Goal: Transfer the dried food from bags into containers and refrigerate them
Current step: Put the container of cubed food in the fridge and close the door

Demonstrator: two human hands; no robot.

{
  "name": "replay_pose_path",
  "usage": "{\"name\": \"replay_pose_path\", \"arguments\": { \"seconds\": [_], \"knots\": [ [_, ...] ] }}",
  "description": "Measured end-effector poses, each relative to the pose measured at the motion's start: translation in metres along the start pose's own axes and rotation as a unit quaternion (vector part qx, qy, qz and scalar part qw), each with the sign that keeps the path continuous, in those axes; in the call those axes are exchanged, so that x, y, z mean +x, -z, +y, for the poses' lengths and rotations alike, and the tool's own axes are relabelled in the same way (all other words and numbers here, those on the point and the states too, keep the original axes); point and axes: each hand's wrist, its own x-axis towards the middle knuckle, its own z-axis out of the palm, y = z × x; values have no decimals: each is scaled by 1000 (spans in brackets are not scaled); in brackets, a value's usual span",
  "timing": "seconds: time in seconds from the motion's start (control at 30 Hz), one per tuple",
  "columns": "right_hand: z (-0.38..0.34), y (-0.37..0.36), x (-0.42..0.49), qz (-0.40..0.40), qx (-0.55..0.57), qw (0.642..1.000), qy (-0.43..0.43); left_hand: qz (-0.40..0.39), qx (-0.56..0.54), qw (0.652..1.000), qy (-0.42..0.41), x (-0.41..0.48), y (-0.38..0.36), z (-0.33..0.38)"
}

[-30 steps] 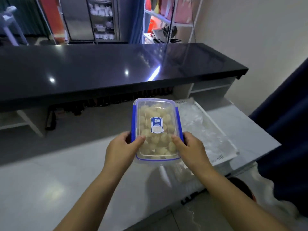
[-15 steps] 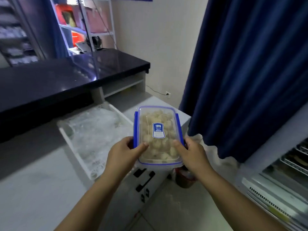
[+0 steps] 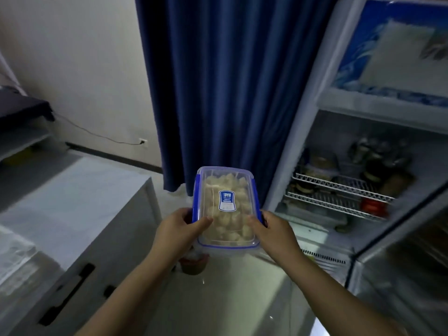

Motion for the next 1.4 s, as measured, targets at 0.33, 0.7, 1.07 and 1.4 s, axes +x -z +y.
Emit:
{"name": "replay_pose_path", "arguments": {
  "seconds": [0.33, 0.7, 1.07, 1.4],
  "knots": [
    [78, 84, 51, 122, 14, 985, -119, -119, 63, 990, -51, 103, -126, 55],
    [117, 130, 162, 213, 118, 947, -207, -205, 75, 975, -47, 244, -230, 92],
    [188, 183, 249, 219, 246, 917, -223, -214, 59, 975, -14, 318, -344, 104],
    [252, 245, 344, 174, 206, 946, -178, -105, 61, 993, 10, 369, -437, 139]
  ]
}}
